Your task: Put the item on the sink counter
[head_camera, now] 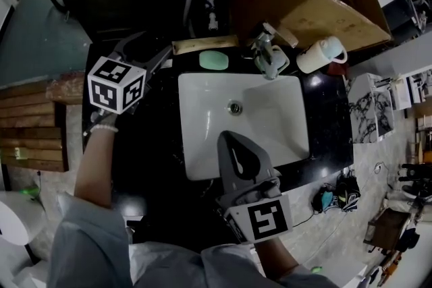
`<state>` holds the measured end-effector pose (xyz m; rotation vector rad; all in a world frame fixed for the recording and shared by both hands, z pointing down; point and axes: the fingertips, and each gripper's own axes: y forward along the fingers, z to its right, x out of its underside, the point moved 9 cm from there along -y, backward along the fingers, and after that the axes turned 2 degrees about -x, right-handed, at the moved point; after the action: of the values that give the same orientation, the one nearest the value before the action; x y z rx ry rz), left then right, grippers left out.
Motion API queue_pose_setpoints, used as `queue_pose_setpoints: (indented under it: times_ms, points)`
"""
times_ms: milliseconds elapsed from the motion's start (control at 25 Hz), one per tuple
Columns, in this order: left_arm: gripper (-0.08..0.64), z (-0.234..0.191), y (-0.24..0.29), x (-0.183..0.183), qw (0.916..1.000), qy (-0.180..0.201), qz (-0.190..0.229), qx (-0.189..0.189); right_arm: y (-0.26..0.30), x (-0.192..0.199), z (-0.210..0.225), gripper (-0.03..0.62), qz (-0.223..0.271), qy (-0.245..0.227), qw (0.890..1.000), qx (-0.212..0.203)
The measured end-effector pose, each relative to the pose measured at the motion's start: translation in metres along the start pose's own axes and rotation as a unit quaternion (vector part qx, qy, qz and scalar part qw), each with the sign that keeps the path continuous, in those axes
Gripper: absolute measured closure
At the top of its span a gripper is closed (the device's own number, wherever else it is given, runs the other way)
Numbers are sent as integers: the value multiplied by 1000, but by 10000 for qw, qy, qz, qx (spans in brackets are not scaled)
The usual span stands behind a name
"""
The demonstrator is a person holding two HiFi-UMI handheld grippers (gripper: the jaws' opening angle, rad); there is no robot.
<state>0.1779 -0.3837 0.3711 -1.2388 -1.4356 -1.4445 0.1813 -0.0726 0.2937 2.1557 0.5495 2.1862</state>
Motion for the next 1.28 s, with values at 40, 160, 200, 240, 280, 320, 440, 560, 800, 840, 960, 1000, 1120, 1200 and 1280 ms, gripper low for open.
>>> queue_pose_setpoints:
  times_ms: [40, 160, 200, 240, 280, 320, 440, 560, 800, 840, 960, 1000, 1120, 1200, 1280]
  points:
    - [331, 0, -4, 2, 10000, -19, 0, -27, -1, 0, -3, 595, -33, 25, 10000, 5]
    - [331, -1, -18, 7, 9999, -91, 3, -97, -3, -2, -13, 595, -49, 40, 10000, 17]
    - [333, -1, -22, 7, 9999, -101, -5, -122, -4, -2, -17, 595, -24, 18, 10000, 27]
    - [333, 0, -28, 8, 9998, -105, -21, -148, -5, -2, -20, 595, 10, -9, 10000, 40]
    - [333, 0, -33, 9, 9998, -113, -40, -177, -6, -2, -23, 595, 44, -30, 10000, 52]
    - [333, 1, -38, 9, 9997, -130, -50, -202, -7, -3, -27, 595, 67, -32, 10000, 62]
    - [335, 5, -58, 8, 9994, -266, 27, -217, -10, -3, -37, 595, 117, -15, 9999, 89]
    - [370, 10, -79, 6, 9988, -382, 126, -270, -14, -3, -49, 595, 126, -76, 9999, 84]
    - [462, 19, -121, 0, 9979, -472, 300, -341, -26, -6, -69, 595, 223, 15, 9995, 232]
    - [474, 21, -129, 0, 9976, -496, 316, -354, -29, -5, -72, 595, 221, 78, 9993, 282]
    - [514, 25, -149, -2, 9971, -531, 346, -424, -36, -4, -81, 595, 209, 90, 9992, 338]
    - [526, 27, -156, -3, 9970, -527, 352, -445, -38, -4, -85, 595, 211, 48, 9992, 333]
    - [552, 35, -173, -3, 9974, -445, 355, -441, -43, -5, -96, 595, 273, 44, 9989, 374]
    - [554, 40, -184, -3, 9977, -394, 363, -417, -45, -6, -103, 595, 293, 48, 9987, 402]
    - [554, 46, -194, -5, 9979, -340, 367, -411, -47, -9, -109, 595, 320, 28, 9986, 415]
